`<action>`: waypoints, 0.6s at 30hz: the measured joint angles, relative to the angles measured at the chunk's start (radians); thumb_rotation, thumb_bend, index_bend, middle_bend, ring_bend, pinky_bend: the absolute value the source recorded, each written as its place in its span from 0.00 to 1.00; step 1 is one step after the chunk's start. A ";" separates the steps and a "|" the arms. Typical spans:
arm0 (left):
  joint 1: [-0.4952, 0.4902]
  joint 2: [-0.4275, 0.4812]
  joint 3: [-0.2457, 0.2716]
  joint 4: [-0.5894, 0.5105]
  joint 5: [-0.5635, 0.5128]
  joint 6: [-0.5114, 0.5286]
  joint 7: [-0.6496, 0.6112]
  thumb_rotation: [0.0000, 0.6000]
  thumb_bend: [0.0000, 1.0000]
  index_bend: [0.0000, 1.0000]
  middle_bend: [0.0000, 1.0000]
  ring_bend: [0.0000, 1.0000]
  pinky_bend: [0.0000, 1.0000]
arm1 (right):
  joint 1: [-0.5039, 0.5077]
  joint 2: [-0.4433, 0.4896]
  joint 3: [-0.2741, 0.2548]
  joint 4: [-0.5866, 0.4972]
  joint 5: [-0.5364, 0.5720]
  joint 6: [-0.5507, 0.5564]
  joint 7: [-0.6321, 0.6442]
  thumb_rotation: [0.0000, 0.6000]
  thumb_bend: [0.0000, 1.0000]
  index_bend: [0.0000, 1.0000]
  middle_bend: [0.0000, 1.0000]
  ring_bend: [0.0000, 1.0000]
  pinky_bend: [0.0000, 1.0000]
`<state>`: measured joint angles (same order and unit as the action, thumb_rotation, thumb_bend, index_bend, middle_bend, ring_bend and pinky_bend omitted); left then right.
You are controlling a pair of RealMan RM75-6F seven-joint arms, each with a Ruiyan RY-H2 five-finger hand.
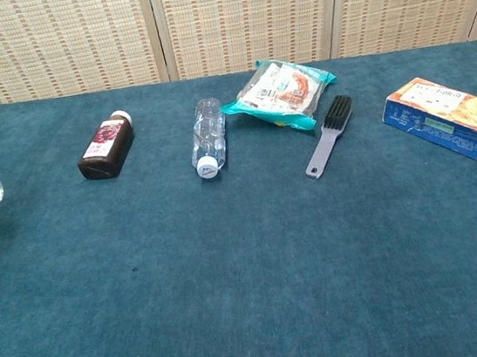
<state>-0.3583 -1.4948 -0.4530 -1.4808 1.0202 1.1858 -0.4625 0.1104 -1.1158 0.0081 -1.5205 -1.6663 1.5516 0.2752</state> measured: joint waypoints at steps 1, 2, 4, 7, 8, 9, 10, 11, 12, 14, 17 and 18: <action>-0.002 0.011 -0.014 -0.014 -0.001 0.001 -0.010 1.00 0.60 0.62 0.64 0.46 0.32 | 0.000 0.000 0.000 0.000 0.000 0.000 0.000 1.00 0.14 0.00 0.03 0.00 0.10; -0.004 0.028 -0.032 -0.037 -0.003 0.002 -0.025 1.00 0.60 0.62 0.63 0.46 0.32 | 0.000 0.000 0.000 0.000 0.000 0.000 -0.001 1.00 0.14 0.00 0.03 0.00 0.10; -0.007 0.055 -0.060 -0.073 -0.007 0.002 -0.045 1.00 0.60 0.62 0.63 0.46 0.32 | 0.000 0.000 -0.001 0.000 -0.001 -0.001 -0.001 1.00 0.14 0.00 0.03 0.00 0.10; -0.009 0.080 -0.076 -0.102 -0.015 0.006 -0.047 1.00 0.60 0.62 0.63 0.46 0.32 | 0.001 -0.001 -0.001 0.000 0.000 -0.003 -0.001 1.00 0.14 0.00 0.03 0.00 0.10; -0.009 0.078 -0.068 -0.101 -0.018 0.004 -0.038 1.00 0.60 0.62 0.63 0.46 0.32 | 0.001 -0.001 -0.001 0.000 0.000 -0.004 -0.001 1.00 0.14 0.00 0.03 0.00 0.10; -0.008 0.075 -0.058 -0.100 -0.021 0.002 -0.032 1.00 0.60 0.62 0.63 0.46 0.32 | 0.002 -0.001 -0.001 0.000 0.001 -0.005 -0.002 1.00 0.14 0.00 0.03 0.00 0.10; -0.008 0.070 -0.046 -0.097 -0.026 -0.002 -0.028 1.00 0.60 0.62 0.63 0.46 0.32 | 0.002 -0.001 -0.001 0.000 0.001 -0.006 -0.002 1.00 0.14 0.00 0.03 0.00 0.10; -0.006 0.061 -0.029 -0.091 -0.035 -0.011 -0.025 1.00 0.60 0.62 0.63 0.46 0.32 | 0.003 -0.001 -0.001 0.000 0.002 -0.007 -0.003 1.00 0.14 0.00 0.03 0.00 0.10; -0.004 0.051 -0.016 -0.085 -0.042 -0.019 -0.024 1.00 0.60 0.62 0.63 0.46 0.32 | 0.003 -0.001 -0.002 0.000 0.002 -0.008 -0.003 1.00 0.14 0.00 0.03 0.00 0.10; -0.001 0.026 0.011 -0.064 -0.059 -0.038 -0.026 1.00 0.60 0.62 0.63 0.46 0.32 | 0.003 -0.002 -0.001 0.000 0.002 -0.009 -0.005 1.00 0.14 0.00 0.03 0.00 0.10; 0.000 -0.002 0.026 -0.033 -0.071 -0.057 -0.033 1.00 0.60 0.62 0.63 0.46 0.32 | 0.004 -0.003 -0.001 0.000 0.005 -0.011 -0.006 1.00 0.14 0.00 0.03 0.00 0.10; -0.001 -0.006 0.023 -0.029 -0.070 -0.057 -0.037 1.00 0.60 0.62 0.63 0.46 0.32 | 0.004 -0.003 0.000 0.000 0.006 -0.012 -0.006 1.00 0.14 0.00 0.03 0.00 0.10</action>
<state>-0.3590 -1.5003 -0.4295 -1.5100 0.9506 1.1293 -0.4998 0.1143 -1.1184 0.0077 -1.5205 -1.6603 1.5395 0.2689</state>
